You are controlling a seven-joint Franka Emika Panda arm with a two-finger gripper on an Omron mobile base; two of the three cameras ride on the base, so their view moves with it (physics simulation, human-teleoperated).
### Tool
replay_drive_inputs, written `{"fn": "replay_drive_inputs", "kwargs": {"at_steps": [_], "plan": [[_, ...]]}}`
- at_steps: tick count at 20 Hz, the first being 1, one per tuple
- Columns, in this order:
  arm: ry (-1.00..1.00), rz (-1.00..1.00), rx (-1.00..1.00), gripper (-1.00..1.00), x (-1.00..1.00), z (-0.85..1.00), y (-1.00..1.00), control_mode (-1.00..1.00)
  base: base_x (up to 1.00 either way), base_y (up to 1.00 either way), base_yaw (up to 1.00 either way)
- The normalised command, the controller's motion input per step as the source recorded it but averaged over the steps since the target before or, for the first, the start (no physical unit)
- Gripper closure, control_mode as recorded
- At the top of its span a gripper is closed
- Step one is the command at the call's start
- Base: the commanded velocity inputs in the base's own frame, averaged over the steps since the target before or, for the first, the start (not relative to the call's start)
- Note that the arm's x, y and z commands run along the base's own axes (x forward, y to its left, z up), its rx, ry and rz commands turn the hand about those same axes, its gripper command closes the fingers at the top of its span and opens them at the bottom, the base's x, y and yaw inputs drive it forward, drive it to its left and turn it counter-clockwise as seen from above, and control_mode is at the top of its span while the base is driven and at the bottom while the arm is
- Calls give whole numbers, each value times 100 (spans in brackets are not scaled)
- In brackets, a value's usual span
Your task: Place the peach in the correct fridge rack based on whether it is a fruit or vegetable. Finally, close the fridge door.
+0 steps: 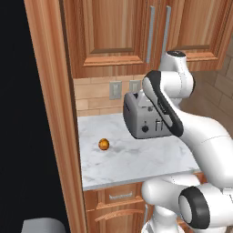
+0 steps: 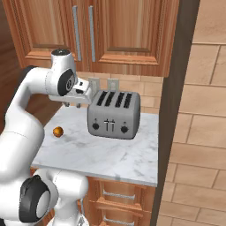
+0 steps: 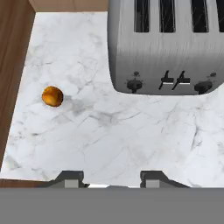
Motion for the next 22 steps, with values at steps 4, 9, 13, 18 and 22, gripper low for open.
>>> {"fn": "replay_drive_inputs", "kwargs": {"at_steps": [4, 9, 13, 18, 22], "plan": [[-5, 0, -6, -100, -46, -12, 46, -100, 0, 0, 0], [16, -4, -25, -100, -1, -80, 100, -100, 0, 0, 0], [13, 0, 1, -100, 19, -94, 33, -100, 0, 0, 0], [3, 0, 0, -100, 10, -52, 21, -100, 0, 0, 0], [-2, 1, 0, -100, 16, -46, 39, -100, 0, 0, 0]]}}
